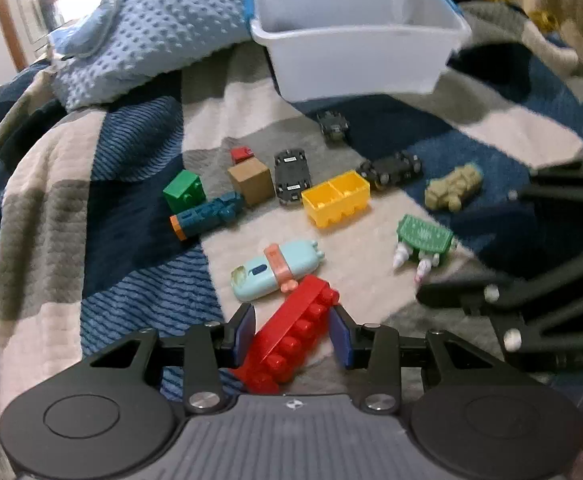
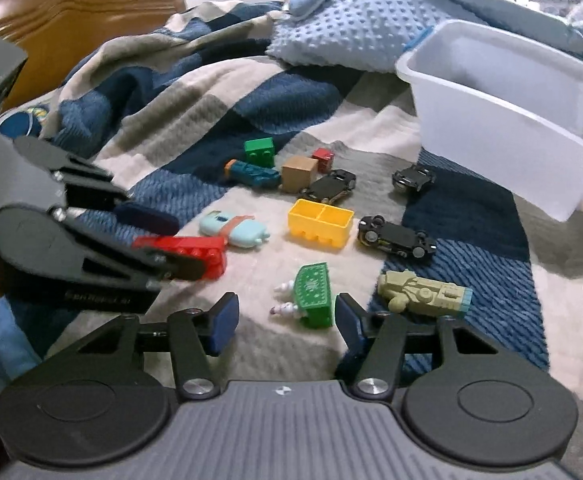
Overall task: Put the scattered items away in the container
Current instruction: 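Grasp the red lego brick with the left tool while the right tool grasps the green pegged toy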
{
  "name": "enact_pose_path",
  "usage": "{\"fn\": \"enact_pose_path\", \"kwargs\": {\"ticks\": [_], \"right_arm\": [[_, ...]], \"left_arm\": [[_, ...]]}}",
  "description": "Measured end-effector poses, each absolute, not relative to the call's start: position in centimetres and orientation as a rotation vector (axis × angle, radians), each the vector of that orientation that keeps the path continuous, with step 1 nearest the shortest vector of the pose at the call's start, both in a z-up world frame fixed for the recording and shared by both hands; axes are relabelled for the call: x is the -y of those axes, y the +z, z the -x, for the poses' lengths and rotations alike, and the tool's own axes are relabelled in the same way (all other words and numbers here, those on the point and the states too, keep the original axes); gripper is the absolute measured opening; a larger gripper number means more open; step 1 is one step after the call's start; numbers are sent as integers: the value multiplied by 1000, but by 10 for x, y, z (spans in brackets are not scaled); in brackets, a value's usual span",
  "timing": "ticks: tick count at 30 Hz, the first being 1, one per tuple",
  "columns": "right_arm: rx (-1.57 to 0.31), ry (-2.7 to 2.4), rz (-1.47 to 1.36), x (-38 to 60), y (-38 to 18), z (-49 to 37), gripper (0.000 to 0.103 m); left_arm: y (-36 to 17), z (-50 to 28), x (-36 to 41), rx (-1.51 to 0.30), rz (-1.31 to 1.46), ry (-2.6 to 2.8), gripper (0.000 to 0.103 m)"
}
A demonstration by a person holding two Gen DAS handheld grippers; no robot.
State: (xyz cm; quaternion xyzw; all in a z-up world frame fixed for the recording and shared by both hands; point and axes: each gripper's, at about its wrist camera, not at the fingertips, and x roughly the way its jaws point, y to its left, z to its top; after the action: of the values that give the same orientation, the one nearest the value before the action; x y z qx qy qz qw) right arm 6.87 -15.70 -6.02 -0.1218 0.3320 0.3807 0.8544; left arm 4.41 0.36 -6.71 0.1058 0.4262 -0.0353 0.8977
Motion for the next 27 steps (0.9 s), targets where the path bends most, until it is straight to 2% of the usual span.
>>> {"fn": "enact_pose_path", "kwargs": {"ticks": [6, 8, 9, 15, 23, 27], "right_arm": [[-725, 795, 230, 154, -69, -77, 57], [-729, 802, 232, 152, -71, -77, 50], [-732, 801, 235, 152, -72, -77, 40], [-746, 798, 222, 152, -73, -80, 41], [-738, 792, 195, 156, -69, -80, 39], [-726, 784, 191, 161, -64, -76, 39]], "left_arm": [[-65, -43, 0, -929, -231, -87, 43], [-66, -44, 1, -939, -270, -95, 43], [-67, -46, 1, -939, -292, -99, 43], [-73, -62, -4, -947, -298, -156, 53], [-67, -47, 0, -923, -196, -78, 36], [-61, -34, 9, -886, -188, -45, 34]]}}
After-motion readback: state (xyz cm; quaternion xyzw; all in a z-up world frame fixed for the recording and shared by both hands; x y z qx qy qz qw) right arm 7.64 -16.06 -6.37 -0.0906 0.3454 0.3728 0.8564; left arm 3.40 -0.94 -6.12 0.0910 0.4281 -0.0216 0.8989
